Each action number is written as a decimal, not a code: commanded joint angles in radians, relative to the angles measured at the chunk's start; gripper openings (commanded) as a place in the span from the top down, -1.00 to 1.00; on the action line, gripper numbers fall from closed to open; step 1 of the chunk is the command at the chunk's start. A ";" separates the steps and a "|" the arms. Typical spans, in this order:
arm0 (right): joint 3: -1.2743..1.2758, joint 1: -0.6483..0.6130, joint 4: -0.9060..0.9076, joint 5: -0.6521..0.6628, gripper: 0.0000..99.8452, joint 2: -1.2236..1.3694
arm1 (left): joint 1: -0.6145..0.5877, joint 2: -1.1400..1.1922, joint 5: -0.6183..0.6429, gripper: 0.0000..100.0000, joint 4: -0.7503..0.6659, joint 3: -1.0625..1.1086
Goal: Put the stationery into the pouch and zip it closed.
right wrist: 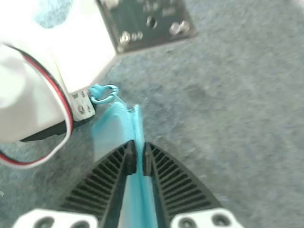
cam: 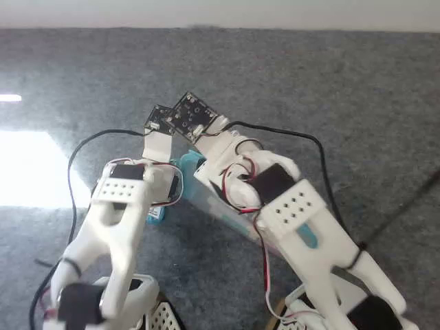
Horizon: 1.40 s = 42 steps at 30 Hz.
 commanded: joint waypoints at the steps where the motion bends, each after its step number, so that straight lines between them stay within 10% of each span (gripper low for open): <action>1: -0.129 0.033 0.044 0.014 0.99 -0.091 | -0.002 0.048 -0.011 0.98 -0.014 -0.053; 11: -0.094 -0.036 0.119 0.008 0.98 -0.036 | -0.003 0.048 -0.020 0.98 -0.015 -0.054; 20: -0.106 -0.082 0.232 0.017 0.43 0.079 | -0.032 0.051 -0.021 0.98 -0.015 -0.067; 30: -0.101 -0.087 0.182 0.015 0.45 0.185 | -0.031 0.054 -0.021 0.98 -0.015 -0.065; 35: -0.101 -0.059 0.145 0.017 0.96 0.255 | -0.029 0.055 -0.021 0.98 -0.015 -0.064; 42: -0.150 0.076 0.113 0.008 0.99 0.206 | -0.031 0.057 -0.023 0.98 -0.028 -0.061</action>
